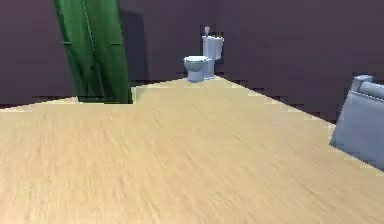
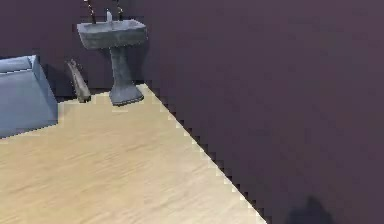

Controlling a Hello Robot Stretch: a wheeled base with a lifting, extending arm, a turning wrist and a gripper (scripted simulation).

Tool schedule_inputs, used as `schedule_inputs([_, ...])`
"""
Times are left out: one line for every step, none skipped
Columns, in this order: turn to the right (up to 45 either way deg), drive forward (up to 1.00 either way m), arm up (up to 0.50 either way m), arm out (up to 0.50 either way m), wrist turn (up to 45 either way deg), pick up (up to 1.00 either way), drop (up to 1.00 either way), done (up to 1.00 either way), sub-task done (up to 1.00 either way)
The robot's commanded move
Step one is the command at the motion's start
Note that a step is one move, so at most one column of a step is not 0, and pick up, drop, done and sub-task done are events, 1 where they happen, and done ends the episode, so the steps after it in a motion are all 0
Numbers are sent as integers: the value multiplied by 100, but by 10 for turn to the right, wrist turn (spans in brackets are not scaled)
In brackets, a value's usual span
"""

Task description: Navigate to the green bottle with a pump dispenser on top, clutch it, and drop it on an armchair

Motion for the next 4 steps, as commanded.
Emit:
schedule_inputs([-450,0,0,0,0,0,0,0,0])
schedule_inputs([-450,0,0,0,0,0,0,0,0])
schedule_inputs([-150,0,0,0,0,0,0,0,0])
schedule_inputs([0,100,0,0,0,0,0,0,0])
